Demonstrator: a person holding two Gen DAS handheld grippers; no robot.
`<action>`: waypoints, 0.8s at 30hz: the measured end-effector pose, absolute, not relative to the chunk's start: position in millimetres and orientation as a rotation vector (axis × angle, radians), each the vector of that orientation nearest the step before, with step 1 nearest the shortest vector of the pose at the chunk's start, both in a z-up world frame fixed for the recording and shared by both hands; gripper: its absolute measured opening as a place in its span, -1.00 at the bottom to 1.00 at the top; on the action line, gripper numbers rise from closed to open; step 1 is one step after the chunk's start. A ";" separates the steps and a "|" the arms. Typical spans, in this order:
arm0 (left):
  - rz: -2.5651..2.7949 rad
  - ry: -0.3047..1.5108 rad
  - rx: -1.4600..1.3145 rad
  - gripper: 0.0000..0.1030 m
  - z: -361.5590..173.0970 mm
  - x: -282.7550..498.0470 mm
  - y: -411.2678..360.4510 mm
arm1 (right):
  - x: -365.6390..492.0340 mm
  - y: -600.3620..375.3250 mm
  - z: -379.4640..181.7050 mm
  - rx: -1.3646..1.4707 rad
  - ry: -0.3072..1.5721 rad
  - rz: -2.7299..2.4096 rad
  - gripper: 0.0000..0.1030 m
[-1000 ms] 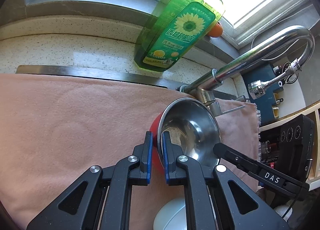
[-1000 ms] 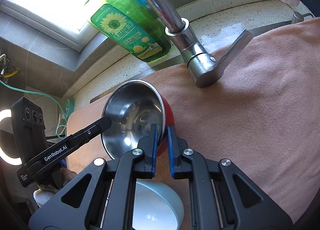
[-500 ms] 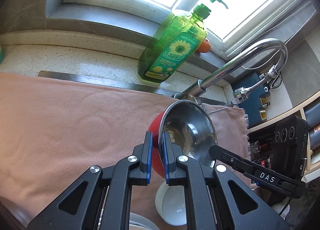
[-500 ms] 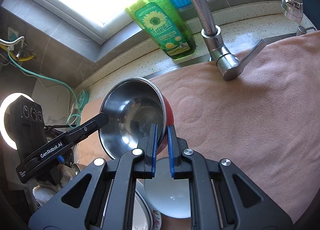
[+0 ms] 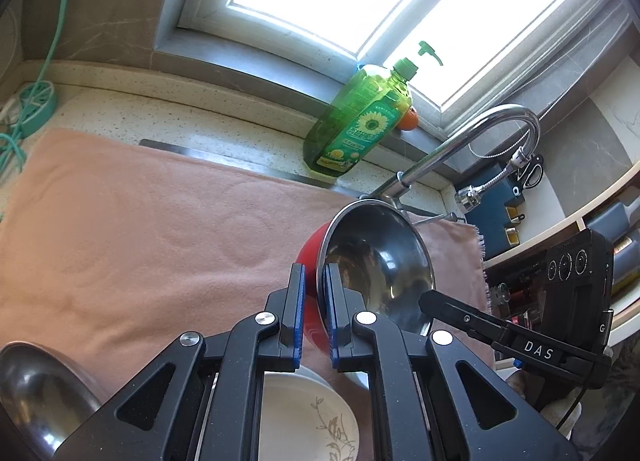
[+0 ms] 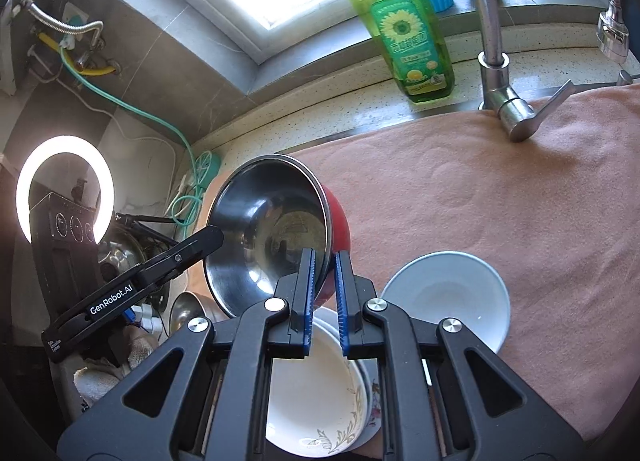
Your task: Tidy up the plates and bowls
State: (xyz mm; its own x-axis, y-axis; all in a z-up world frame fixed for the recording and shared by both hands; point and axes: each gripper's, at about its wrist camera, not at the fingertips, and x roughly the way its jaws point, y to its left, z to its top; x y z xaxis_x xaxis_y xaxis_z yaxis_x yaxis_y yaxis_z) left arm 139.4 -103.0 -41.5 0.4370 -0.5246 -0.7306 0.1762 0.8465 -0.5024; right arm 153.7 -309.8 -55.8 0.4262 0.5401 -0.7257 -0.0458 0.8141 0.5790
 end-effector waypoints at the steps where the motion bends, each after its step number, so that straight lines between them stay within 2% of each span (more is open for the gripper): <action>1: -0.442 1.028 -0.386 -0.85 -40.4 135.5 -97.4 | 150.8 -303.8 -54.2 0.517 1.079 0.398 -0.81; 24: -0.198 0.961 -0.556 -0.85 -44.8 42.0 52.5 | 116.4 -136.4 -52.5 0.291 1.161 0.678 -0.81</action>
State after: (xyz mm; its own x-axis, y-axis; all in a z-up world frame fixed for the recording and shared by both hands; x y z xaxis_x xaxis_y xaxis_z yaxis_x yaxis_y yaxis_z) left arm 42.0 52.5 -44.8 0.5673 -0.3986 -0.7206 -0.0815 0.8436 -0.5308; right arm 116.4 -136.4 -52.5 0.2301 0.6274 -0.7439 -0.3396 0.7681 0.5428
